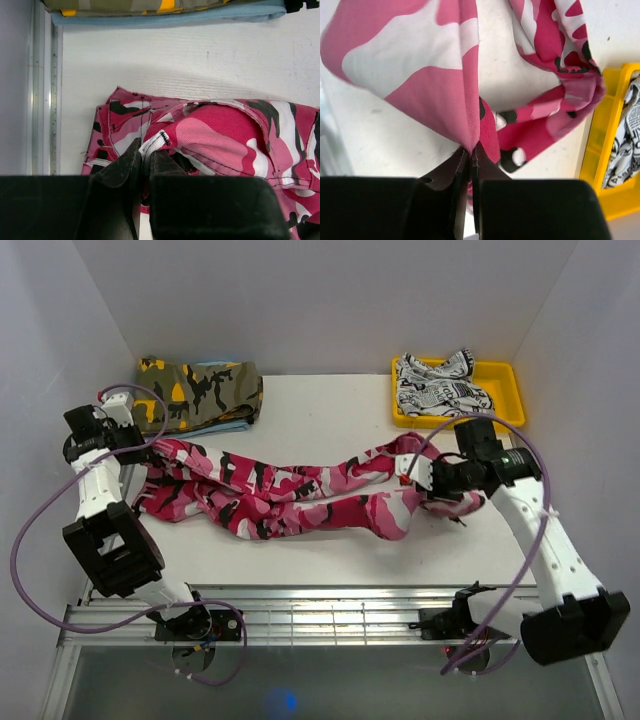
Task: Fold and stack the trousers
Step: Flatten the trousers out
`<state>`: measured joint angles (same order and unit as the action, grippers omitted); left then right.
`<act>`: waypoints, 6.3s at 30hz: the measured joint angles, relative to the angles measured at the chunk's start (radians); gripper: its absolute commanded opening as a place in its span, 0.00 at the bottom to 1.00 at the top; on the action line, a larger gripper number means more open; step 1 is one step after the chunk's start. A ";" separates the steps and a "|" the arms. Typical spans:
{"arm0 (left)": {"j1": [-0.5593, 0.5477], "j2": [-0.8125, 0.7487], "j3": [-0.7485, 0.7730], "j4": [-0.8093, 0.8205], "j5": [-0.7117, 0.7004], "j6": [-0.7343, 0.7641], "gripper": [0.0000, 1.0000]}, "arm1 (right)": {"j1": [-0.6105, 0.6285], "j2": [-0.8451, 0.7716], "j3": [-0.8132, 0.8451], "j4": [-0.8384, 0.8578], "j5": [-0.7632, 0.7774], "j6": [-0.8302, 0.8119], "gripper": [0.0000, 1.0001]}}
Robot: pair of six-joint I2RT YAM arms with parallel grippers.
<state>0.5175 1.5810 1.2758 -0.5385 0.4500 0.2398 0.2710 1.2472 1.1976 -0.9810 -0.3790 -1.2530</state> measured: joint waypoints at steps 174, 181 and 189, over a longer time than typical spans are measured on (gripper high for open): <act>0.331 -0.101 -0.259 -0.246 0.344 0.944 0.84 | -0.979 0.487 0.025 -0.137 0.077 0.185 0.83; 0.331 -0.097 -0.260 -0.245 0.326 0.911 0.83 | -0.974 0.440 -0.199 -0.034 0.054 0.266 0.48; 0.332 -0.052 -0.301 -0.186 0.251 0.884 0.67 | -1.051 0.450 -0.065 -0.085 0.095 0.244 0.08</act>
<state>0.8490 1.5288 0.9745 -0.7246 0.7006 1.1236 -0.7803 1.6974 1.1324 -1.0657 -0.2840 -1.0092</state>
